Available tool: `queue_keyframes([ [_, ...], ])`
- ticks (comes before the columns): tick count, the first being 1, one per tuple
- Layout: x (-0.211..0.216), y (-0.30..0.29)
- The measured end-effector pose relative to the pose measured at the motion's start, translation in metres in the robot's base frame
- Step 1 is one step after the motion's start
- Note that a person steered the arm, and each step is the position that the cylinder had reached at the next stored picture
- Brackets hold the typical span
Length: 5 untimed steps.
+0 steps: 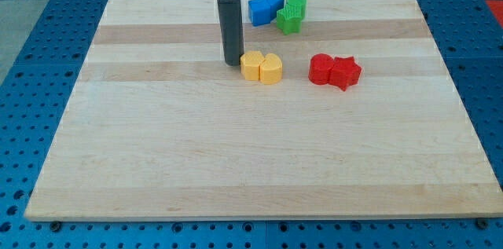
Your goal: Keep the yellow heart underneath the red circle
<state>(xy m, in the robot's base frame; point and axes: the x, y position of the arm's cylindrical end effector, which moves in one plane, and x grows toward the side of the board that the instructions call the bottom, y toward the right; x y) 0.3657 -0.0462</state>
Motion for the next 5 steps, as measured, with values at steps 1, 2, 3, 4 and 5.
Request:
queue_keyframes([
  [1, 0.0, -0.007],
  [2, 0.0, -0.02],
  [3, -0.001, -0.023],
  [4, -0.005, -0.027],
  [5, -0.005, -0.028],
])
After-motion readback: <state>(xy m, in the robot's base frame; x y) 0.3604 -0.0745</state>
